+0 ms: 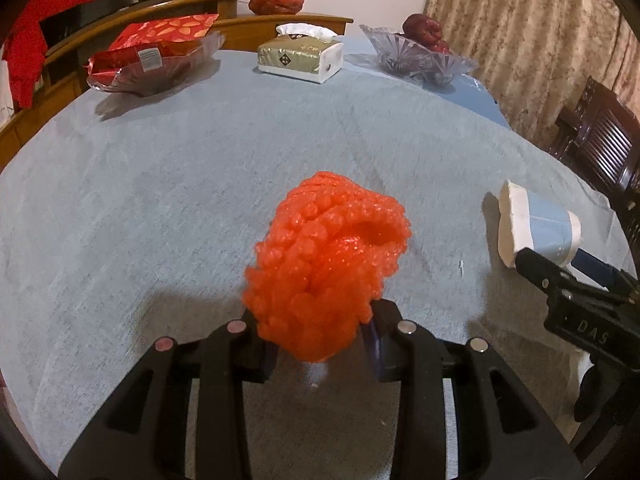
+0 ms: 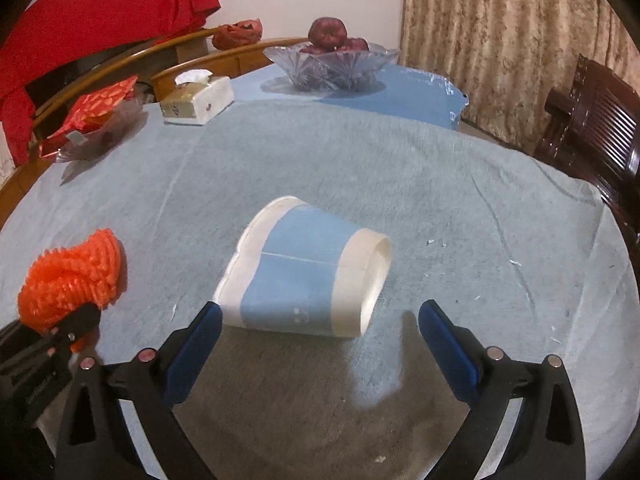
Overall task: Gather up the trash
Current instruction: 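Grasp the white-and-blue paper cup with the right tool while the left tool holds the net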
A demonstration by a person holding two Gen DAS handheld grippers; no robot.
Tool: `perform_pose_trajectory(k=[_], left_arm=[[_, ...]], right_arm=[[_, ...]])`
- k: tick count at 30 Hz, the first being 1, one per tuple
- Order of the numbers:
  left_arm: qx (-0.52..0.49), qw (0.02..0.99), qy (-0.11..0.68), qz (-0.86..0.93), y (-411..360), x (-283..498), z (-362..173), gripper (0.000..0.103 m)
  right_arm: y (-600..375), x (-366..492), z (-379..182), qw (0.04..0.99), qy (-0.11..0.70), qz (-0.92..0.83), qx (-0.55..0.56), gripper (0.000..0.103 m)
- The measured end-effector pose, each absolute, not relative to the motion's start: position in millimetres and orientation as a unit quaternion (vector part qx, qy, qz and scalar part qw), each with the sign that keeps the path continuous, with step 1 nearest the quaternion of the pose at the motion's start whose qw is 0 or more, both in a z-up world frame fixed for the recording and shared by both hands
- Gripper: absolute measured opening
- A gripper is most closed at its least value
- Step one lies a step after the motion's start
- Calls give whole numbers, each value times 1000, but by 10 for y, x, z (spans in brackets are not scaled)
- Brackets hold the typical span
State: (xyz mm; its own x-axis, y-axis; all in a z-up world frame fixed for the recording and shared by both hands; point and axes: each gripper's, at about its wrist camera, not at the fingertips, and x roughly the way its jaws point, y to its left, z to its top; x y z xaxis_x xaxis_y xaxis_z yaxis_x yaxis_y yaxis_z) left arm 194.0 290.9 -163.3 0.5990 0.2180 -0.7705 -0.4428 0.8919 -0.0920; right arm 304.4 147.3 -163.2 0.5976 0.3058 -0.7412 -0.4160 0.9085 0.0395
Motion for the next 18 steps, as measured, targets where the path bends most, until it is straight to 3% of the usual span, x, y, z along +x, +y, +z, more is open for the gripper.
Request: perform_pose_trajectory(k=[16, 17, 18], left_arm=[[-137, 882, 409, 188, 2910, 1954, -1648, 33], [-137, 882, 409, 188, 2909, 1955, -1648, 33], [-137, 882, 409, 188, 2905, 1956, -1648, 33]], right_arm=[[1623, 3151, -1645, 886, 415, 194, -76, 95], [1613, 3156, -1647, 885, 415, 195, -76, 91], [1598, 3159, -1654, 883, 418, 200, -76, 81]])
